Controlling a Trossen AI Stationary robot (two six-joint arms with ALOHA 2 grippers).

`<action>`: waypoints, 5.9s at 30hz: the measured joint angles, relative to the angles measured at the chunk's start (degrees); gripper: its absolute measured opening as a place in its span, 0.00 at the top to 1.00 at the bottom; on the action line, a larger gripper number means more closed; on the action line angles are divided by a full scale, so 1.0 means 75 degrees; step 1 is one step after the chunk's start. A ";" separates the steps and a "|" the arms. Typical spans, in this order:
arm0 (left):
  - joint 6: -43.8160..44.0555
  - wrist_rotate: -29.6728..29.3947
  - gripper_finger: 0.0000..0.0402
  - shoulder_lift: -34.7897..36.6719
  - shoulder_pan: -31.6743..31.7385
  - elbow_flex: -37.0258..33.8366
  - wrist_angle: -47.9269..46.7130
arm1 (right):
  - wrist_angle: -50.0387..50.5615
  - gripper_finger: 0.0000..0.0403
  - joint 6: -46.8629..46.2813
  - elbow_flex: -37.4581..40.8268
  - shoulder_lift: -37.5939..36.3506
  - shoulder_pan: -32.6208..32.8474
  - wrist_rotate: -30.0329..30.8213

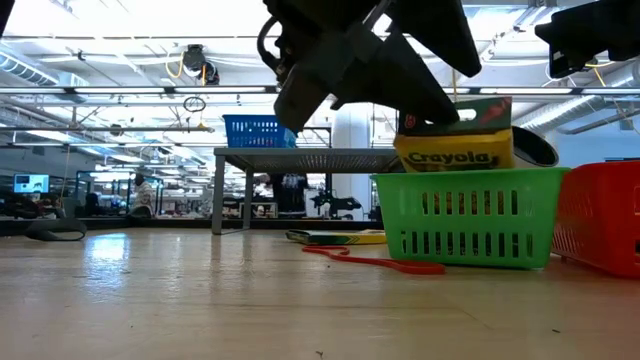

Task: Pick & Place Office Desk Supplies
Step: Put the crayon box into the green bin

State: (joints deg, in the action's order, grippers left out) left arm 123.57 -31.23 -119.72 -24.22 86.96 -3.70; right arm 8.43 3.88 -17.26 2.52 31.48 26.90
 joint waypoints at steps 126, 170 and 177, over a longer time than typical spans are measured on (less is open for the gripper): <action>-1.2624 0.3557 0.38 0.4867 0.1493 -0.1174 0.1566 | -0.0114 0.76 0.4767 0.0003 0.0000 0.0001 -0.0016; -1.4362 0.1949 0.38 0.7109 0.0633 -0.1720 -0.0365 | 0.0251 0.76 -0.6636 -0.5602 0.9090 -0.2911 -0.3653; -1.4497 0.1957 0.38 0.8603 0.0410 -0.4740 0.2301 | 0.0952 0.76 -0.7061 -0.6192 1.0132 -0.3658 -0.4022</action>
State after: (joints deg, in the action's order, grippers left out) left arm 14.84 -16.56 -55.20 -21.15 51.40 13.56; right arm 15.57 -49.07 -63.69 78.52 4.05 -3.27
